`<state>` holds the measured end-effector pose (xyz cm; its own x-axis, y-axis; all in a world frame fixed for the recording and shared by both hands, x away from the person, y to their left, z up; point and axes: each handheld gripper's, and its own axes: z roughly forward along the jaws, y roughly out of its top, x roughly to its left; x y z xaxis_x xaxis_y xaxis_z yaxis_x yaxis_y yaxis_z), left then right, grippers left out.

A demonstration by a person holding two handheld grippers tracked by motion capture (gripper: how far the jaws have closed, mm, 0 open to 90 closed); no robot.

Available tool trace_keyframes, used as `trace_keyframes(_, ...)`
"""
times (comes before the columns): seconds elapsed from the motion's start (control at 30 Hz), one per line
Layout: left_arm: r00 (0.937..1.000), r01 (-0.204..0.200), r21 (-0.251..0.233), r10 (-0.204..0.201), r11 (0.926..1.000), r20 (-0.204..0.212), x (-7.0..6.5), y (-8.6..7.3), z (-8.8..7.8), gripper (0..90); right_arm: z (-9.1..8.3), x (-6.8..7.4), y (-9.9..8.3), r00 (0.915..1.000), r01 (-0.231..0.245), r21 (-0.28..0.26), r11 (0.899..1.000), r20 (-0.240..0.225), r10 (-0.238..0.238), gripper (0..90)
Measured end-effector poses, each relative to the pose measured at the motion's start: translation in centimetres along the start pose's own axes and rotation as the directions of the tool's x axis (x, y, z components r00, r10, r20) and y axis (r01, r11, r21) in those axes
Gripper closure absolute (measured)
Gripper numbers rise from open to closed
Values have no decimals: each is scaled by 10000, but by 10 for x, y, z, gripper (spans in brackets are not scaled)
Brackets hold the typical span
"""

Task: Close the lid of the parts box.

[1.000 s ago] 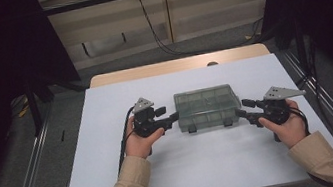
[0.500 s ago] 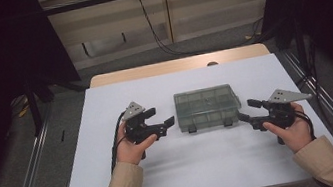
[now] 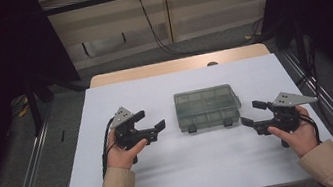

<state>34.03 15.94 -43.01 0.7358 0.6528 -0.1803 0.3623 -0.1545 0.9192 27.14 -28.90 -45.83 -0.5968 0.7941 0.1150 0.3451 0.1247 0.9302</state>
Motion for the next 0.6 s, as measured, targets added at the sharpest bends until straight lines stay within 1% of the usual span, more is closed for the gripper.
trace_keyframes(0.03, 10000, 83, -59, -83, 9999, 33, 0, -1, -1, 80, -1, 0, 0, 10000, -61, -2, 10000, 37, 61, 162)
trace_keyframes(0.07, 9999, 51, -117, -49, 9999, 131, 1, -1, -2, 78, -2, 0, -1, 10000, -69, -38, 10000, 24, 69, 156)
trace_keyframes(0.1, 10000, 22, -107, -23, 9999, -37, 0, -1, -4, 77, -2, 0, -1, 9999, -135, -91, 9999, 64, 136, 150)
trace_keyframes(0.13, 10000, -2, -104, 2, 9999, -13, 0, -1, -6, 76, -3, -1, -1, 10000, -73, -113, 9999, 56, 74, 141)
trace_keyframes(0.17, 10000, 13, -238, -12, 9997, 25, 1, -2, -7, 75, -4, 0, -2, 9999, -73, -144, 9999, 102, 74, 136)
trace_keyframes(0.23, 10000, 65, -273, -67, 9996, -62, 1, -3, -10, 74, -5, 0, -2, 9999, -89, -195, 9998, 108, 91, 128)
trace_keyframes(0.3, 9999, 31, -291, -34, 9996, -106, 3, -5, -13, 70, -6, 0, -3, 9999, -12, -226, 9997, 164, 16, 125)
trace_keyframes(0.33, 9999, 60, -259, -63, 9996, -107, 3, -5, -15, 70, -7, 0, -3, 9999, -32, -209, 9998, 131, 35, 120)
trace_keyframes(0.37, 9998, 179, -398, -182, 9990, -60, 3, -6, -15, 69, -7, 1, -3, 9999, -44, -227, 9997, 117, 47, 115)
trace_keyframes(0.4, 9998, 81, -335, -87, 9994, -177, 4, -7, -17, 67, -8, 1, -3, 9999, -62, -220, 9997, 94, 64, 115)
trace_keyframes(0.43, 9998, 15, -290, -21, 9996, -202, 5, -7, -19, 66, -8, 2, -3, 9999, -67, -255, 9997, 107, 70, 114)
trace_keyframes(0.5, 9998, 82, -455, -90, 9989, -172, 5, -8, -21, 65, -8, 3, -3, 10000, -5, -232, 9997, 86, 7, 112)
trace_keyframes(0.53, 9996, 41, -447, -53, 9990, -274, 5, -8, -23, 65, -8, 3, -3, 10000, -7, -226, 9997, 99, 9, 109)
trace_keyframes(0.6, 9993, 88, -479, -105, 9988, -358, 6, -9, -26, 64, -8, 4, -3, 10000, -23, -263, 9997, 72, 24, 105)
